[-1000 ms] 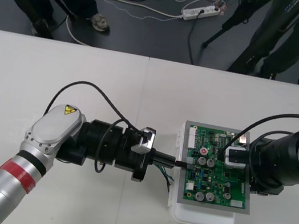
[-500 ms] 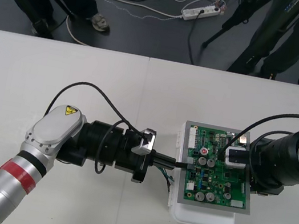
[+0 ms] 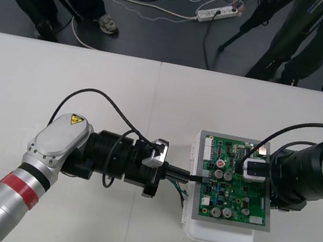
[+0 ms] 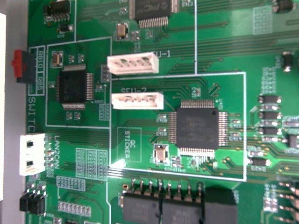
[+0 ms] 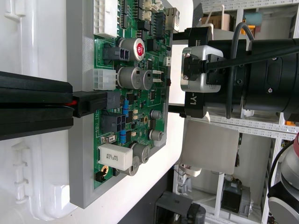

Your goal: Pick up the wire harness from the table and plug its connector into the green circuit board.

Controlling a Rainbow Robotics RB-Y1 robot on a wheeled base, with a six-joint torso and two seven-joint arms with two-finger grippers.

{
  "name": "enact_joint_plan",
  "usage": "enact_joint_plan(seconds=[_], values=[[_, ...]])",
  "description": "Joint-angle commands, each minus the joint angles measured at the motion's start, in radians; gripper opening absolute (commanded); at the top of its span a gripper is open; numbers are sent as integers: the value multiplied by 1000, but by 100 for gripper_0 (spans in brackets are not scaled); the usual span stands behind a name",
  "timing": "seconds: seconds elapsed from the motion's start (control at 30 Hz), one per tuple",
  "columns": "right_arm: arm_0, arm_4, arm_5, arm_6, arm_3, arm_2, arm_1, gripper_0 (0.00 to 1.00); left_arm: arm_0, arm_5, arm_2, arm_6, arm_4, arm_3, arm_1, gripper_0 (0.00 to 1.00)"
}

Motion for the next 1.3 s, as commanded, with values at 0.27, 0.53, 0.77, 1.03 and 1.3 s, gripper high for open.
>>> enact_joint_plan(seconds=[0.27,0.53,0.77,1.03,1.3], values=[[-5,-13,-4,-46,-33,8,1,100,-41,18,-53,5,-4,-18,-51,0],[-5,-12,-4,-48,-33,8,3,100,-44,21,-53,4,-20,-16,-60,0],[-5,-12,-4,-48,-33,8,3,100,-47,25,-50,4,-21,-18,-69,0],[-5,-13,-4,-49,-33,8,3,100,-59,28,-44,7,-20,-18,-85,0],[-5,-12,-4,-49,-33,6,3,100,-71,35,-38,10,-20,-18,-91,0]])
